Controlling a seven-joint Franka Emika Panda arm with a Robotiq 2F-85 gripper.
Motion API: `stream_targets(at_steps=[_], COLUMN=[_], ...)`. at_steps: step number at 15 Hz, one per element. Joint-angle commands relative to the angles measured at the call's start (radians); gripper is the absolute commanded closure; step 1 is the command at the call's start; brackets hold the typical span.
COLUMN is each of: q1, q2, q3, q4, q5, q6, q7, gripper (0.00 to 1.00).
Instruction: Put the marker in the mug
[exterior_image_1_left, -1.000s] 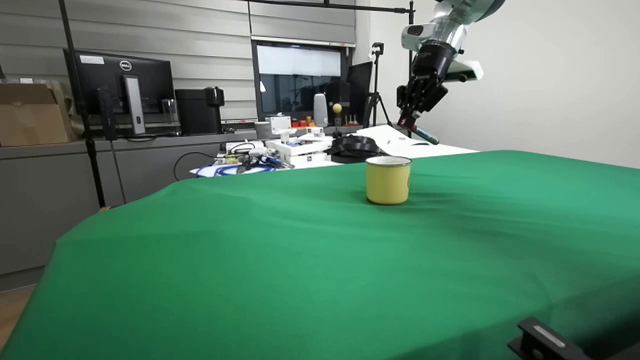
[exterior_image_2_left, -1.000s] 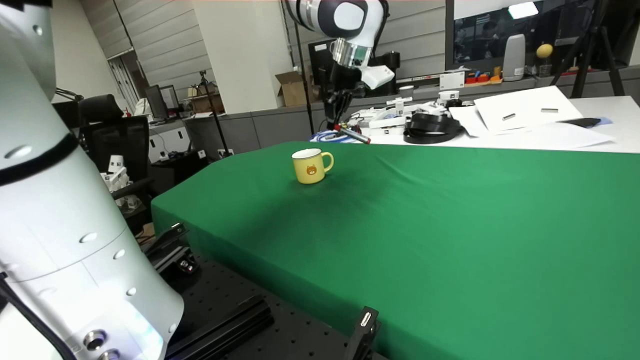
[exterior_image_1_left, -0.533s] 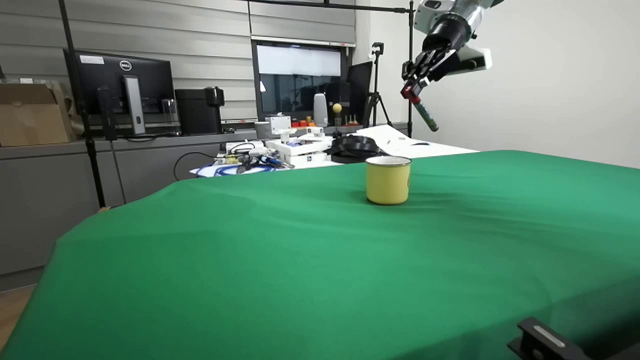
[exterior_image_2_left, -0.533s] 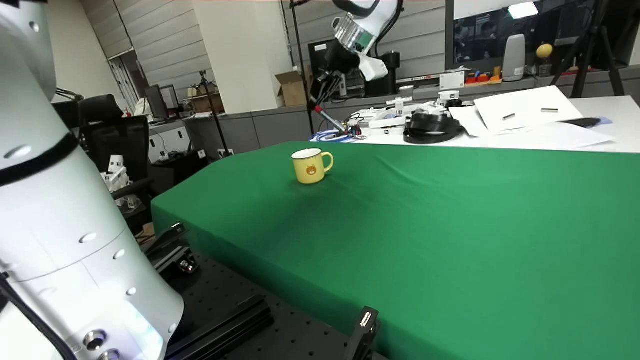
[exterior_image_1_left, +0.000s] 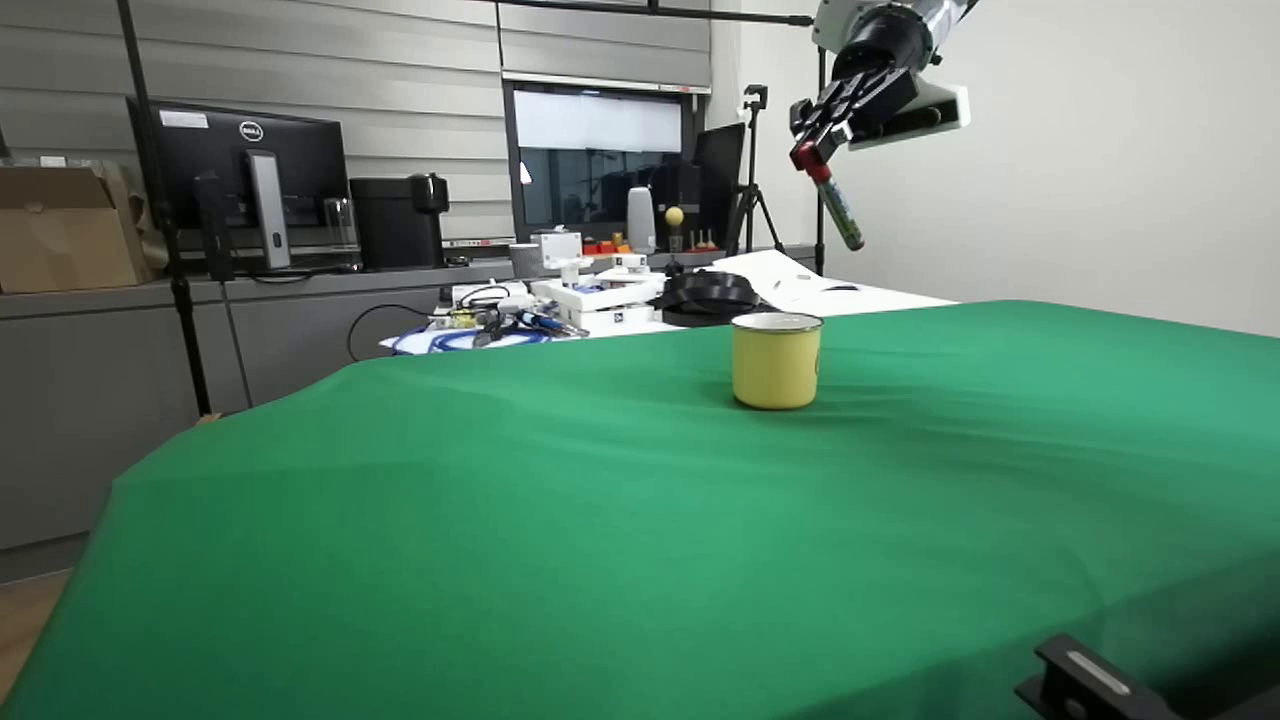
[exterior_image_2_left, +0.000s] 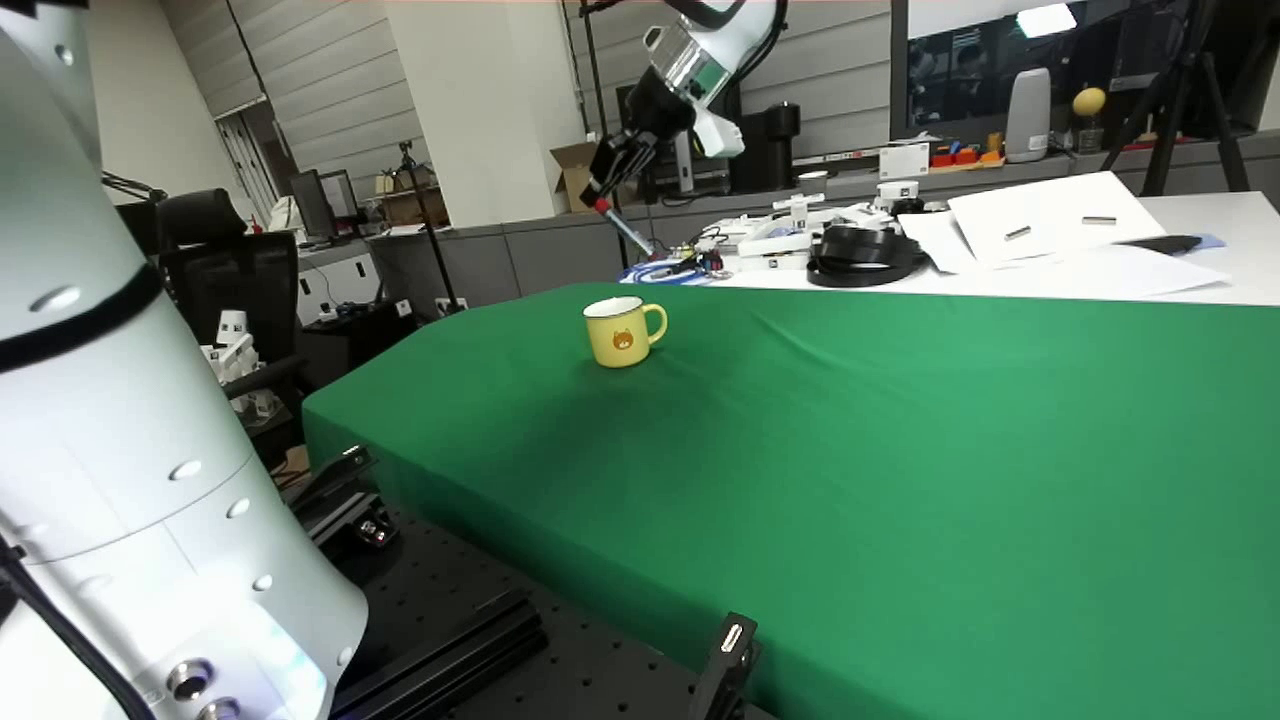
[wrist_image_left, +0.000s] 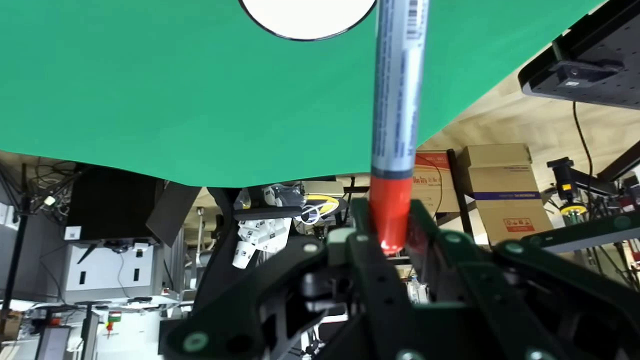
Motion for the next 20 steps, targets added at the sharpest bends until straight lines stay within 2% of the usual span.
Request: stream_targets(at_steps=[1, 8, 15, 16, 17, 20], q1=[0.057, 0.132, 0.137, 0.136, 0.136, 0.131], q2=[0.028, 0.162, 0.313, 0.317, 0.308, 0.268], q3=[-0.018, 0.005, 0.016, 0.016, 0.014, 0.011], q4=[0.027, 0.099, 0.231, 0.243, 0.245, 0.241], q5=[0.016, 0.019, 0.000, -0.003, -0.006, -0.007], q6=[-0.021, 0.017, -0.012, -0.019, -0.016, -0.011], q7=[-0.007, -0.036, -0.036, -0.033, -0.029, -0.034], gripper=[0.95, 0.95, 0.95, 0.54, 0.54, 0.33])
